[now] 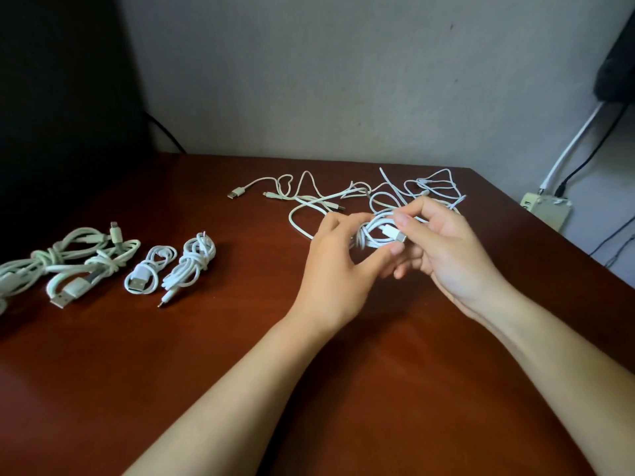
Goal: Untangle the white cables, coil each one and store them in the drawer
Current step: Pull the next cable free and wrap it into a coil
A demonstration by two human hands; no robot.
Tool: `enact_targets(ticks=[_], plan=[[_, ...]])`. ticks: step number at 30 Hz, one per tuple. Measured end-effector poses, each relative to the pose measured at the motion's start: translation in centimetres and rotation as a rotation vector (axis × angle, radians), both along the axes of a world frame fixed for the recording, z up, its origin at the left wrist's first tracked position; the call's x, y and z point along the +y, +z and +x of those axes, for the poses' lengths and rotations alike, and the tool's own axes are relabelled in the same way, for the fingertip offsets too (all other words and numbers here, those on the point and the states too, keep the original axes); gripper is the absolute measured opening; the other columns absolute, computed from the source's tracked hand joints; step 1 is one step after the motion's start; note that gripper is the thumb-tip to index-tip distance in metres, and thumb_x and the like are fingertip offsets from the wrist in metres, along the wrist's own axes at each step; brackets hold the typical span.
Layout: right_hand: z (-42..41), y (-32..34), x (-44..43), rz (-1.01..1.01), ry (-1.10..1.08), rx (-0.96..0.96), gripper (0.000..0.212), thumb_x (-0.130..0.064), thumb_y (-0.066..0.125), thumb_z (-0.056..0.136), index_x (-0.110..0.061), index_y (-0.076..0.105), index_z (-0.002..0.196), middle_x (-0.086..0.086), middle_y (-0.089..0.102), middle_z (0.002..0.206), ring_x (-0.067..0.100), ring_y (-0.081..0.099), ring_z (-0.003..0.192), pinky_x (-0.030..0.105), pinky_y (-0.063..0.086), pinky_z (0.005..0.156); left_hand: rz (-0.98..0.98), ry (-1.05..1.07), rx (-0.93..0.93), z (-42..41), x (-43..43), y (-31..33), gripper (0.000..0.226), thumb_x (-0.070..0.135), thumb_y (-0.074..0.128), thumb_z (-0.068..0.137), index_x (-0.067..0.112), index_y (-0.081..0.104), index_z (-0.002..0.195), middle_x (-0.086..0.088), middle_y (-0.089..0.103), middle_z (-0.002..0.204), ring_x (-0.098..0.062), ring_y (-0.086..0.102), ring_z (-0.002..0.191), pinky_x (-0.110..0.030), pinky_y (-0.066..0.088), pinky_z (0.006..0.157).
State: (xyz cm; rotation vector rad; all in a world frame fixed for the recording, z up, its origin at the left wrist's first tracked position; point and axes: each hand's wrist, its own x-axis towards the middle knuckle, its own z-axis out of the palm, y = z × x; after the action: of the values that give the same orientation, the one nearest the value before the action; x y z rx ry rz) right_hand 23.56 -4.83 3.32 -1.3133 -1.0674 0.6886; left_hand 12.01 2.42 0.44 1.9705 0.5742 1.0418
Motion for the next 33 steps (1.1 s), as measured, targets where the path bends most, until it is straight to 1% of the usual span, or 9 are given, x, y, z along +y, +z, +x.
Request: enact_targets(ticks=[3, 8, 11, 15, 19, 22, 26, 30, 33], plan=[[0.0, -0.1, 0.0, -0.024, 0.0, -0.009, 0.013, -0.01, 0.045, 0.097, -0.012, 0.047, 0.084, 0.006, 0.06, 0.051, 0.023, 0.065, 0.047, 0.019, 0.046, 0.042, 0.036, -0.006, 0.023, -0.2, 0.3, 0.1, 0.036, 0.025, 0.072, 0.084, 0.015, 0.064, 0.117, -0.002, 0.053, 0.101, -0.009, 0.052, 0.092, -0.008, 0.036, 0.079], [-0.1, -0.2, 0.1, -0.041, -0.012, -0.032, 0.013, -0.009, 0.046, 0.097, -0.012, 0.047, 0.085, 0.007, 0.061, 0.052, 0.021, 0.064, 0.045, 0.02, 0.046, 0.04, 0.103, 0.005, 0.034, -0.3, 0.7, -0.2, 0.035, 0.031, 0.07, 0.081, 0.016, 0.067, 0.113, 0.007, 0.051, 0.094, -0.022, 0.054, 0.095, -0.031, 0.043, 0.086], [-0.2, -0.2, 0.0, -0.042, -0.018, -0.049, 0.011, -0.009, 0.047, 0.096, -0.011, 0.048, 0.085, 0.008, 0.062, 0.053, 0.022, 0.065, 0.046, 0.02, 0.047, 0.04, 0.086, -0.007, 0.038, -0.4, 0.7, 0.1, 0.029, 0.026, 0.074, 0.081, 0.018, 0.069, 0.108, 0.004, 0.056, 0.094, -0.024, 0.054, 0.096, -0.038, 0.045, 0.087], [-0.3, -0.2, 0.0, -0.031, -0.021, -0.066, 0.01, -0.008, 0.049, 0.095, -0.011, 0.05, 0.086, 0.009, 0.063, 0.053, 0.023, 0.065, 0.046, 0.02, 0.047, 0.04, -0.008, -0.066, 0.025, -0.6, 1.1, 0.2, 0.026, 0.021, 0.076, 0.081, 0.019, 0.071, 0.106, 0.002, 0.06, 0.097, -0.023, 0.056, 0.1, -0.039, 0.047, 0.089], [-0.3, -0.3, 0.0, -0.015, -0.007, -0.062, 0.008, -0.009, 0.049, 0.094, -0.011, 0.05, 0.087, 0.009, 0.063, 0.052, 0.021, 0.065, 0.045, 0.019, 0.045, 0.039, -0.117, -0.188, -0.005, -1.1, 1.1, 0.6, 0.016, 0.014, 0.073, 0.083, 0.019, 0.069, 0.098, -0.005, 0.063, 0.101, -0.014, 0.062, 0.093, -0.024, 0.049, 0.085], [-0.3, -0.4, 0.1, -0.005, -0.005, -0.069, 0.007, -0.01, 0.05, 0.093, -0.012, 0.051, 0.086, 0.009, 0.063, 0.053, 0.02, 0.063, 0.042, 0.02, 0.045, 0.038, -0.141, -0.242, 0.004, -1.4, 1.1, 0.7, 0.01, 0.011, 0.07, 0.086, 0.02, 0.066, 0.089, -0.003, 0.063, 0.095, -0.013, 0.061, 0.084, -0.023, 0.047, 0.08], [0.0, -0.5, 0.3, 0.031, -0.06, -0.062, 0.011, -0.008, 0.049, 0.094, -0.011, 0.052, 0.085, 0.007, 0.061, 0.048, 0.017, 0.06, 0.038, 0.018, 0.042, 0.037, -0.088, -0.226, -0.012, -0.8, 0.4, 0.8, 0.022, 0.009, 0.067, 0.087, 0.029, 0.062, 0.094, -0.004, 0.061, 0.097, -0.013, 0.058, 0.092, -0.016, 0.043, 0.082], [0.3, -0.4, 0.3, 0.041, -0.059, -0.041, 0.01, -0.01, 0.05, 0.094, -0.011, 0.052, 0.085, 0.009, 0.062, 0.051, 0.016, 0.059, 0.038, 0.018, 0.043, 0.038, 0.045, -0.1, 0.0, -0.2, 0.2, 0.3, 0.023, 0.017, 0.066, 0.086, 0.021, 0.067, 0.109, -0.001, 0.057, 0.095, -0.018, 0.056, 0.093, -0.026, 0.044, 0.085], [0.3, -0.4, 0.2, 0.03, -0.03, -0.034, 0.01, -0.01, 0.049, 0.094, -0.01, 0.051, 0.084, 0.012, 0.064, 0.053, 0.018, 0.061, 0.041, 0.018, 0.045, 0.039, 0.145, -0.064, 0.062, -0.1, 0.7, -0.2, 0.032, 0.027, 0.058, 0.082, 0.015, 0.067, 0.11, 0.0, 0.055, 0.095, -0.022, 0.054, 0.091, -0.035, 0.044, 0.085]])
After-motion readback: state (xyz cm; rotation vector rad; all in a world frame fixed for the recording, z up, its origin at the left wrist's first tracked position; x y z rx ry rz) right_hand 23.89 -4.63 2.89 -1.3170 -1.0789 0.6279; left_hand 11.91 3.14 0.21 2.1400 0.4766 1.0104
